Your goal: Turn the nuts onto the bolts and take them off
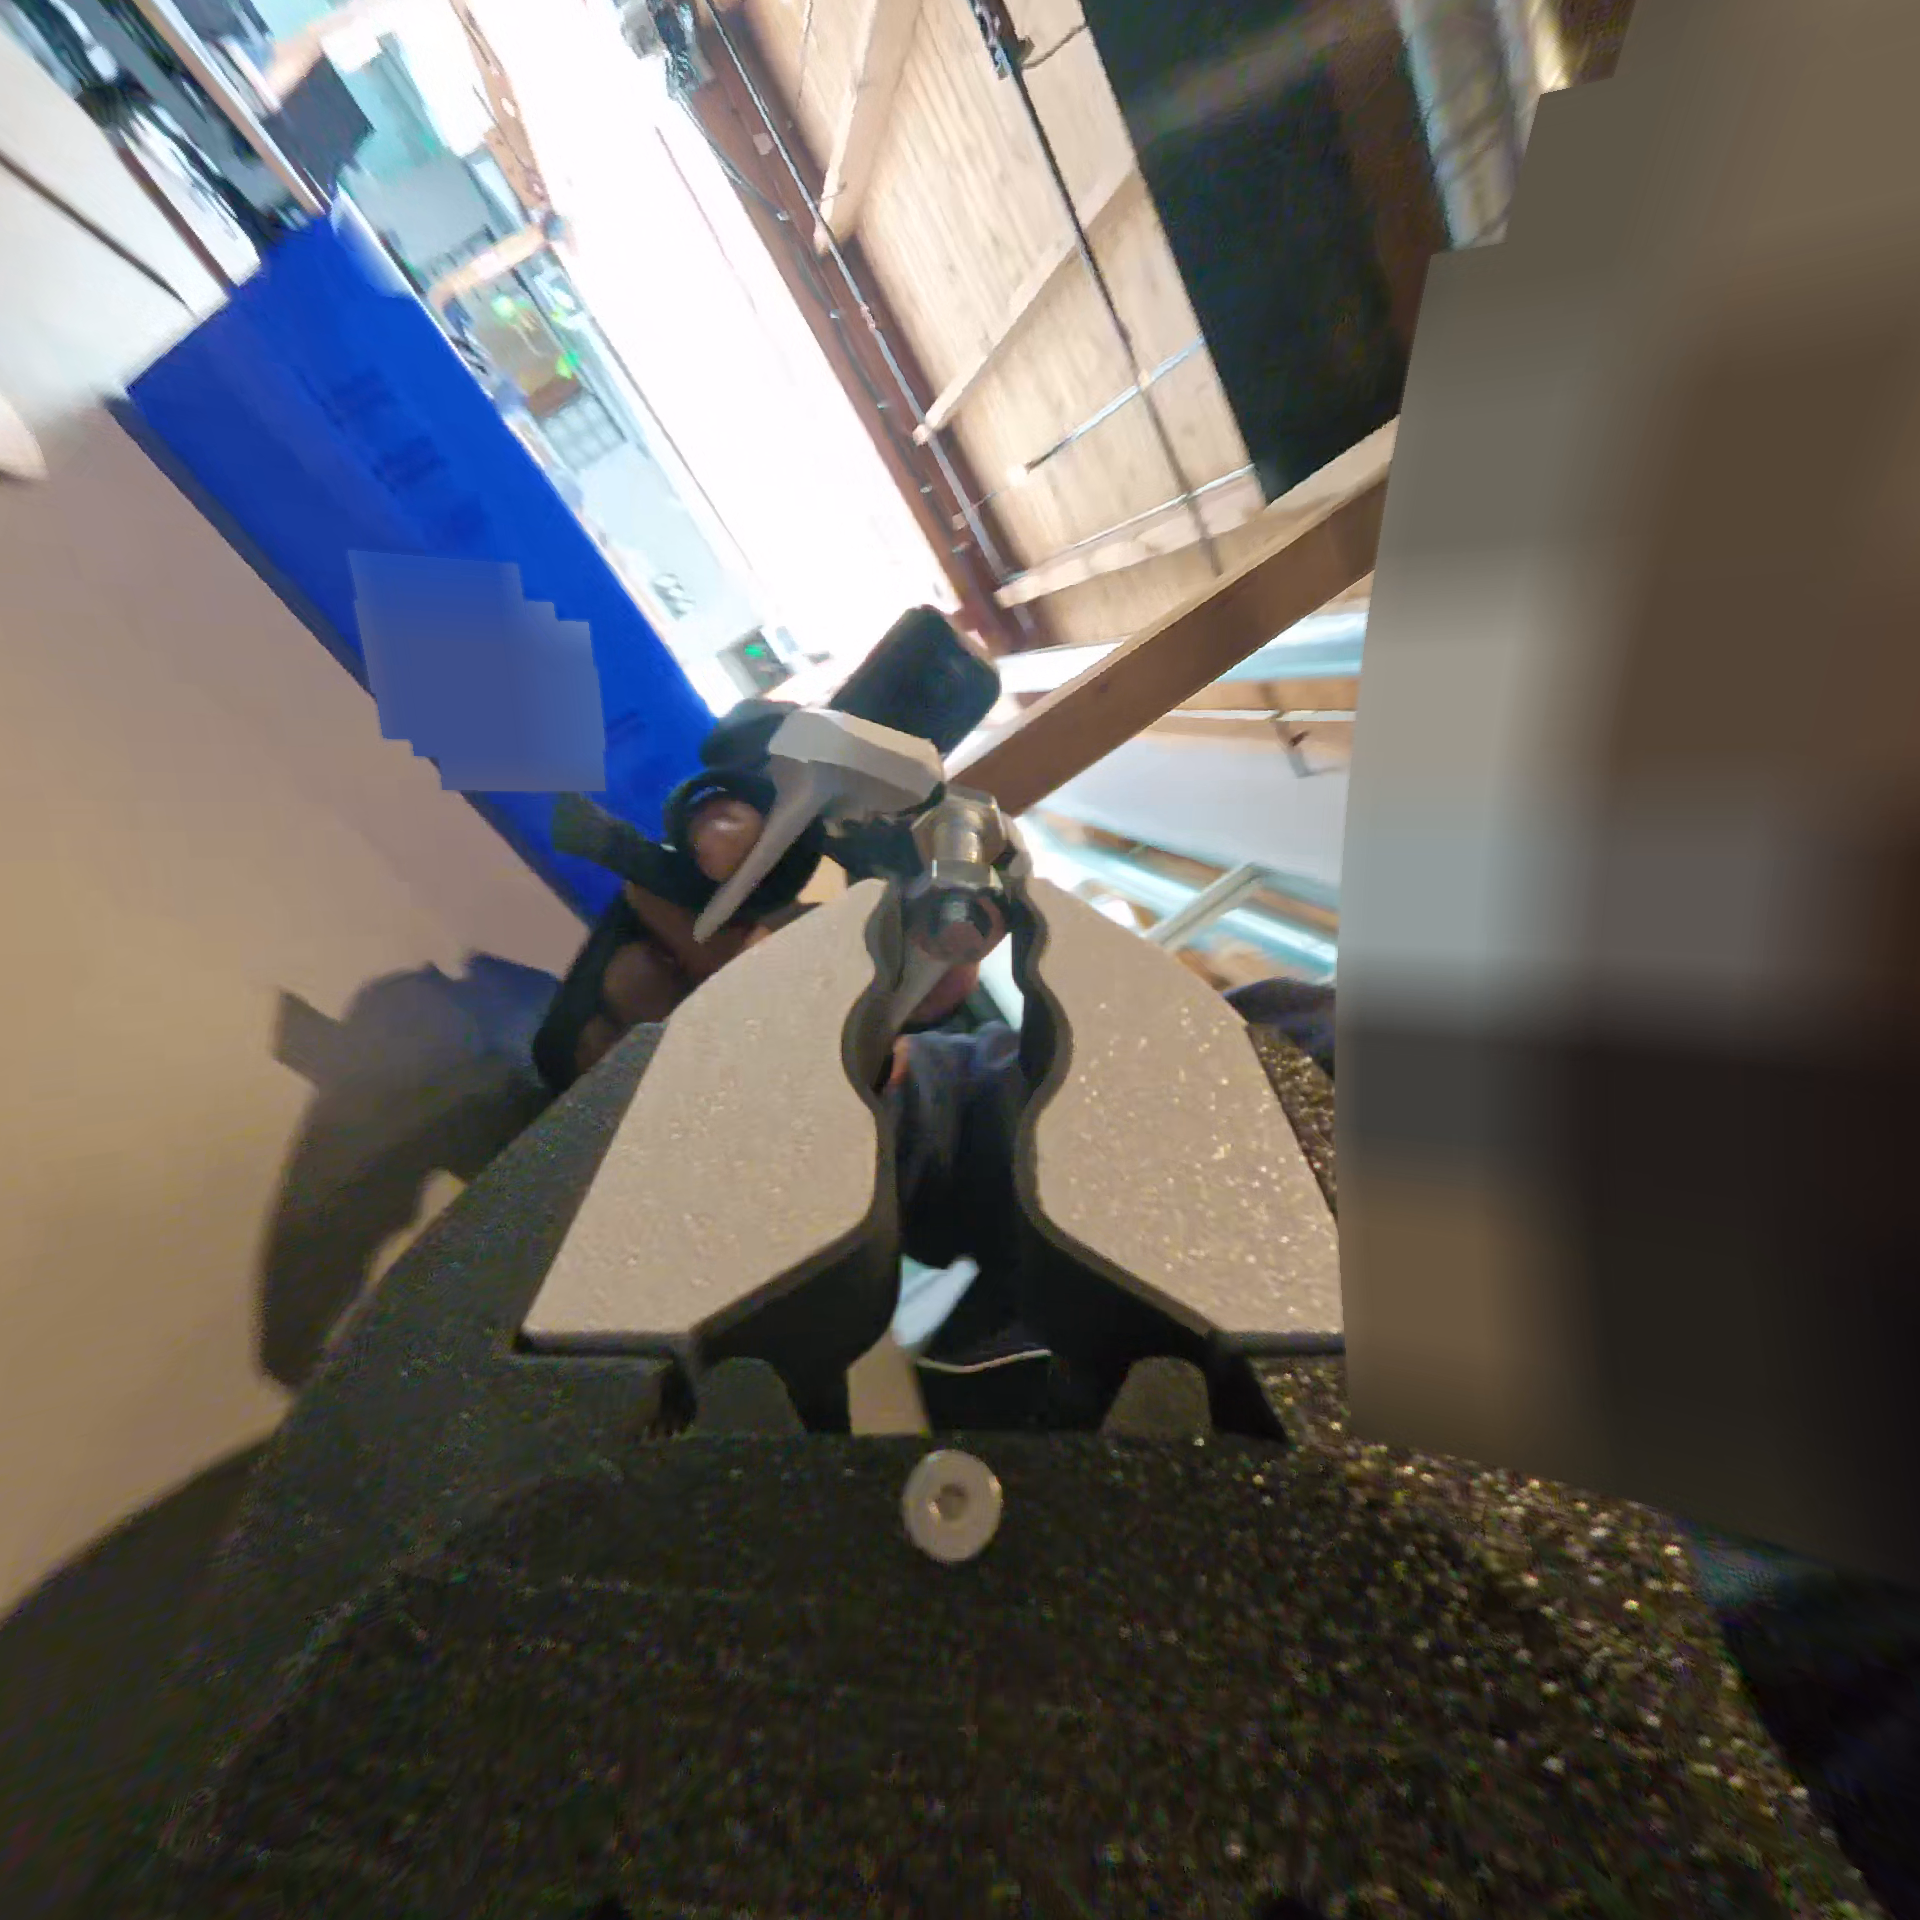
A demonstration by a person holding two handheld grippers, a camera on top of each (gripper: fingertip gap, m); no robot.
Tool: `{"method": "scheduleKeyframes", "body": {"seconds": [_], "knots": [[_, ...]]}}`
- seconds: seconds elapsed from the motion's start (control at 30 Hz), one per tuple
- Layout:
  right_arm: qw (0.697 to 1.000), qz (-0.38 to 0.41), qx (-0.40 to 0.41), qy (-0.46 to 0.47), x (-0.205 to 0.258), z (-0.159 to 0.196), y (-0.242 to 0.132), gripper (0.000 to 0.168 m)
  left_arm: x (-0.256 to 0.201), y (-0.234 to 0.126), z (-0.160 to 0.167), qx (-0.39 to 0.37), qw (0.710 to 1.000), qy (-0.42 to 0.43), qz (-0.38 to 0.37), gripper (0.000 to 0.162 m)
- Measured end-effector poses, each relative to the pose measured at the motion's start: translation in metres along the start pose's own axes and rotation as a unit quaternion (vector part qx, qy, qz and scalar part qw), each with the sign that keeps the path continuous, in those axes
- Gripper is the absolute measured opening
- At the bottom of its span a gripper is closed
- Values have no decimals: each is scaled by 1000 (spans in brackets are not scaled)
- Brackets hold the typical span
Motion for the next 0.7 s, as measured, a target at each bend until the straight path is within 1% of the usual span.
{"method": "scheduleKeyframes", "body": {"seconds": [0.07,0.1,0.13,0.17,0.2,0.23,0.27,0.3,0.33,0.37,0.4,0.43,0.47,0.53,0.6,0.63,0.67,0.7], "knots": [[1000,-2,-3,4,0,0,0,17,-1,1,0,16,994,98,-53,19],[1000,-5,-6,8,1,-1,0,16,-2,1,0,27,983,161,-86,19],[1000,-8,-9,13,1,-1,-1,16,-3,1,0,39,965,231,-121,19],[1000,-10,-12,19,1,-1,-1,16,-3,1,1,53,937,305,-160,19],[1000,-11,-14,24,1,-1,0,16,-2,1,2,68,900,381,-200,19],[999,-10,-14,27,0,0,0,16,0,1,2,80,854,456,-238,18],[999,-9,-14,28,0,0,0,16,0,0,1,87,801,526,-272,19],[999,-9,-14,27,0,0,0,16,0,0,1,90,751,582,-298,19],[999,-9,-15,27,1,0,0,16,-1,0,1,87,712,620,-317,19],[999,-10,-19,30,1,-1,-1,16,-2,0,1,78,693,639,-325,21],[999,-10,-24,34,0,-2,-2,16,-5,1,0,65,699,637,-318,28],[999,-10,-27,38,-1,-2,-3,16,-8,1,0,53,728,613,-302,35],[999,-9,-31,41,-2,-3,-4,16,-10,2,-2,40,770,573,-279,41],[998,-7,-35,42,-4,-4,-5,16,-14,1,-6,14,859,461,-224,49],[999,-5,-36,36,-4,-5,-6,16,-12,0,-9,1,934,317,-162,49],[999,-4,-36,32,-4,-5,-6,16,-11,-1,-10,-3,962,243,-126,49],[999,-4,-35,27,-4,-5,-6,16,-9,-2,-10,-7,980,175,-90,46],[999,-4,-34,21,-3,-5,-6,16,-8,-3,-10,-14,992,112,-56,44]]}}
Point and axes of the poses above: each gripper's, where its closed fingertips meet, y out along the fingers, z out of its underside, x = y × z across the jaws, the point moved 2 cm from there along -y, back along the fingers, and after that the axes turned 6 degrees about x, right-handed, at the moved point
